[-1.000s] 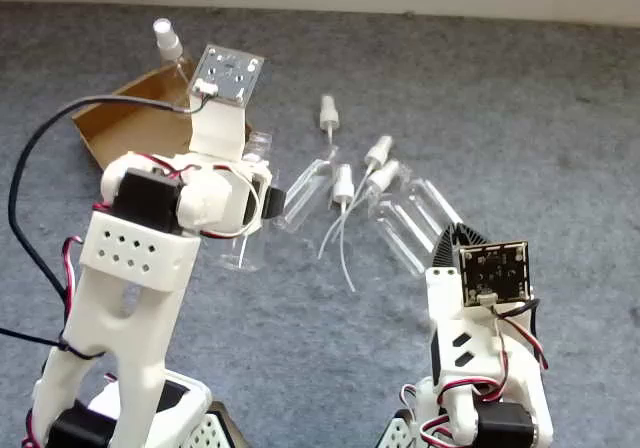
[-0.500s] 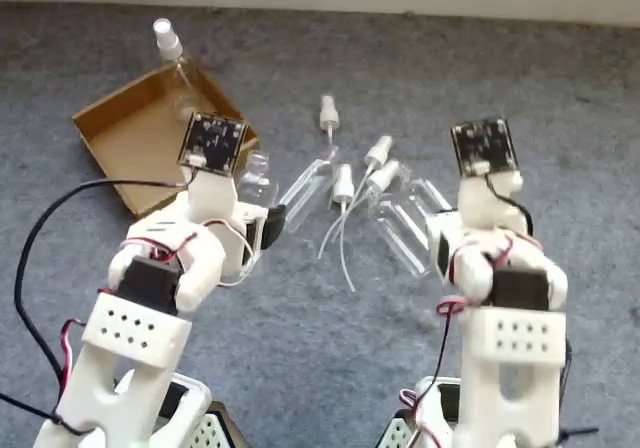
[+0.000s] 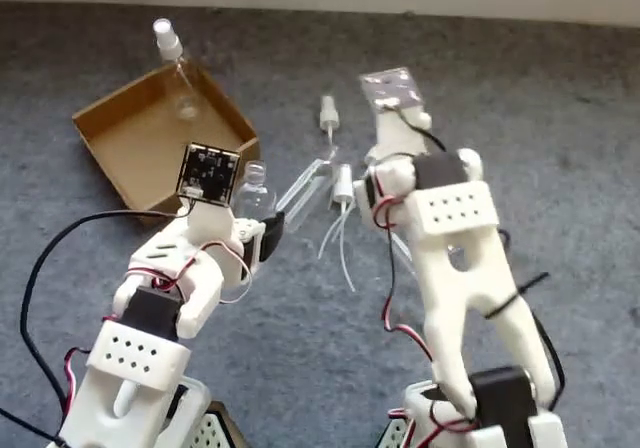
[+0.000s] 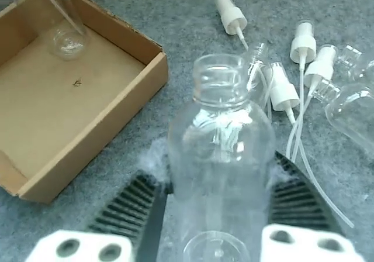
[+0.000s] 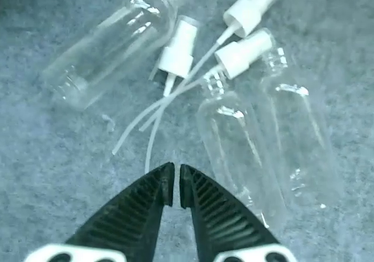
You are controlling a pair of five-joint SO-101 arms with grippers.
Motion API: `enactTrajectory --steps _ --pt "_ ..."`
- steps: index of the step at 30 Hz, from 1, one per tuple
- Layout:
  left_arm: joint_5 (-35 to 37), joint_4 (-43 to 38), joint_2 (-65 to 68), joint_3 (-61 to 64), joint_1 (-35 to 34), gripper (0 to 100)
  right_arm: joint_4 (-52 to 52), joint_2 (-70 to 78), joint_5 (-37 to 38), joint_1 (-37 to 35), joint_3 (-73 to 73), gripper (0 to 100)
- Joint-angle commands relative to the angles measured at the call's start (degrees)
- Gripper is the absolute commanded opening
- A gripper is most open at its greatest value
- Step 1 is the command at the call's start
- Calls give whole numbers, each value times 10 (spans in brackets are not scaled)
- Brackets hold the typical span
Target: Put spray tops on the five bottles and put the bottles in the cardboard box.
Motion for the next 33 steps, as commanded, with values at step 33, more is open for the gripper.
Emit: enactTrajectory --steps 33 --pt "-5 -16 -411 193 -103 116 7 579 -80 -47 -495 148"
